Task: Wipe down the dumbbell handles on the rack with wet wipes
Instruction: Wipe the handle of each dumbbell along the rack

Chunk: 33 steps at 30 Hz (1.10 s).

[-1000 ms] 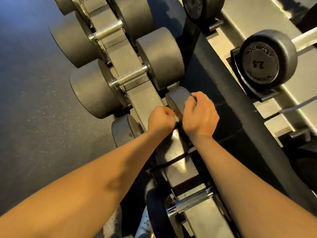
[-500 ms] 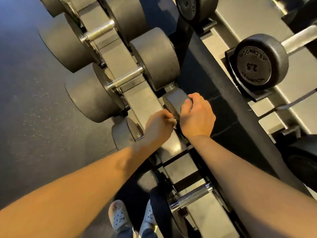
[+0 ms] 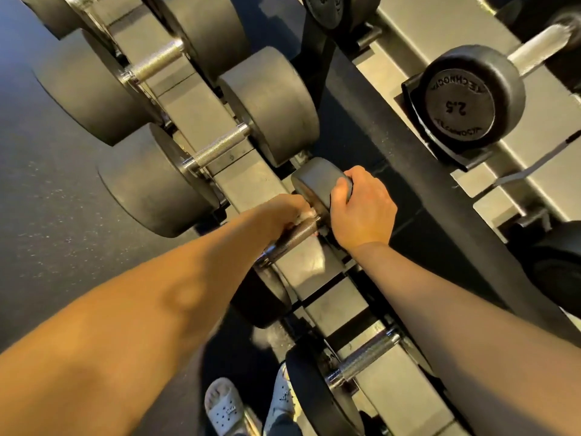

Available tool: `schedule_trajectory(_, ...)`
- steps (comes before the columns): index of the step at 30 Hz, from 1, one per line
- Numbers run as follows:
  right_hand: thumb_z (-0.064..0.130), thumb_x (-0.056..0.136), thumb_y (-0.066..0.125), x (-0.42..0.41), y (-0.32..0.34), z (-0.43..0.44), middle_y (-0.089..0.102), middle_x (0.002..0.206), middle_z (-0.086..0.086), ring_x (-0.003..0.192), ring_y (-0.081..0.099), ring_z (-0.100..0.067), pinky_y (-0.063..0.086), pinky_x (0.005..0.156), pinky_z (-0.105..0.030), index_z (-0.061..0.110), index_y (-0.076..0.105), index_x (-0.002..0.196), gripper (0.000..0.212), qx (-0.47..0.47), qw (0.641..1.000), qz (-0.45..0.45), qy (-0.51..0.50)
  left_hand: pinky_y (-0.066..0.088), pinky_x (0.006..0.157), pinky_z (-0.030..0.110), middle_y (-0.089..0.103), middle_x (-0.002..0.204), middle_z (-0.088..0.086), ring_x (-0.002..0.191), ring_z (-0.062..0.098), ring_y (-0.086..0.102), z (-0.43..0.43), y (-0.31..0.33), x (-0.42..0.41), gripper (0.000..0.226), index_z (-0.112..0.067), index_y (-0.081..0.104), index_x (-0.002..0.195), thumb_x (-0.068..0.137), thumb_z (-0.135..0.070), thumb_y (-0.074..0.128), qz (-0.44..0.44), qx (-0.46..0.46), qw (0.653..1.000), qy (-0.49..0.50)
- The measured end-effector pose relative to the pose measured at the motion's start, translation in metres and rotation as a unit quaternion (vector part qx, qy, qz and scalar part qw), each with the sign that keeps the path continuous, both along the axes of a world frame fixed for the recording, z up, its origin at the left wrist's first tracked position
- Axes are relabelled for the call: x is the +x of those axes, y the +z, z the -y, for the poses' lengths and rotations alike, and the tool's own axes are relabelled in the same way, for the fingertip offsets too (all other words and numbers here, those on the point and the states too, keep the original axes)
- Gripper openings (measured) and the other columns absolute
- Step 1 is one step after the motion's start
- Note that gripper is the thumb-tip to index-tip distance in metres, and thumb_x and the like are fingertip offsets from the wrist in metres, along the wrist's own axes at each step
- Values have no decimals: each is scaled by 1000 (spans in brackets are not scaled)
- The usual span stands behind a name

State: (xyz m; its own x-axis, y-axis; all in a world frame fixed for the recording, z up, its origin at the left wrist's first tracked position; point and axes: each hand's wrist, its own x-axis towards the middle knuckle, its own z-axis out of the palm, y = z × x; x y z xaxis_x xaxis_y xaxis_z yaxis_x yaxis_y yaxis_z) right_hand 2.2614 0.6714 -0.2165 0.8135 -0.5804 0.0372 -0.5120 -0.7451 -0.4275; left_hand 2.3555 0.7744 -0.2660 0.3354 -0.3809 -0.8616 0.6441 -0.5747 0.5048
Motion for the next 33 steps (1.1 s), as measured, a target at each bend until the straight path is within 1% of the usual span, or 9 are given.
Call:
schedule_trajectory(3, 36, 101, 40, -1, -3, -1, 57, 86, 2, 82, 54, -17, 47, 69, -38, 19, 56, 97, 24, -12, 1000, 10, 1, 60, 67, 33, 72, 92, 17, 78, 24, 75, 0, 0, -6, 26, -3, 59, 94, 108, -16, 41, -31, 0, 999, -31)
schedule_trajectory(5, 38, 99, 36, -1, -3, -1, 57, 84, 1, 80, 55, -18, 47, 67, -37, 18, 56, 96, 28, -16, 1000, 18, 3, 58, 82, 43, 69, 100, 22, 92, 34, 71, 0, -6, -6, 19, 1, 62, 100, 101, -14, 50, 19, -4, 1000, -24)
schedule_trajectory(7, 37, 99, 37, -1, -4, -1, 57, 84, 1, 80, 55, -18, 46, 67, -37, 17, 57, 96, 28, -17, 1000, 21, 4, 53, 84, 43, 63, 86, 16, 80, 28, 63, -10, -7, -6, 9, -2, 62, 91, 91, -10, 59, 124, 7, 991, -50)
schedule_trajectory(11, 33, 101, 42, -1, -4, 0, 55, 81, 2, 78, 54, -17, 46, 66, -36, 18, 57, 95, 23, -12, 1000, 27, -2, 57, 80, 33, 66, 75, -5, 74, 12, 63, -38, 4, -14, 23, -22, 67, 71, 92, -10, 67, 342, 28, 916, -206)
schedule_trajectory(15, 34, 102, 41, -1, -3, 1, 56, 83, 2, 79, 54, -16, 44, 66, -33, 18, 58, 97, 23, -2, 1000, 15, 0, 52, 71, 29, 66, 85, -5, 78, 15, 63, -40, 20, -28, 6, -21, 68, 98, 95, -25, 65, 480, 86, 809, -329)
schedule_trajectory(21, 34, 102, 41, -2, -3, 2, 55, 84, 3, 80, 52, -16, 42, 65, -34, 19, 56, 95, 22, 2, 1000, 15, 5, 54, 71, 25, 70, 79, -2, 75, 8, 66, -19, 10, -30, 15, -19, 70, 77, 91, -14, 75, 313, -2, 949, -34)
schedule_trajectory(25, 34, 102, 41, -1, -5, 2, 54, 84, 3, 79, 52, -16, 42, 64, -34, 18, 56, 95, 23, -5, 1000, 15, 3, 54, 59, 19, 73, 74, 2, 64, 7, 71, -15, 11, -25, 11, -12, 77, 77, 87, -6, 77, 113, -30, 989, 96)
schedule_trajectory(28, 34, 102, 42, -2, -5, 1, 55, 83, 2, 79, 53, -17, 46, 66, -35, 18, 57, 95, 23, -7, 1000, 22, 4, 53, 71, 28, 69, 79, 6, 73, 19, 64, -27, 6, -7, 10, -12, 73, 84, 85, -17, 81, 134, 20, 991, -7)
schedule_trajectory(33, 40, 97, 33, -2, -4, 0, 54, 80, 2, 76, 53, -16, 48, 63, -35, 19, 55, 92, 31, 3, 999, 32, 3, 56, 82, 34, 72, 86, 7, 83, 25, 68, -46, 11, 9, 15, -4, 76, 93, 87, -18, 75, 231, 112, 934, -249)
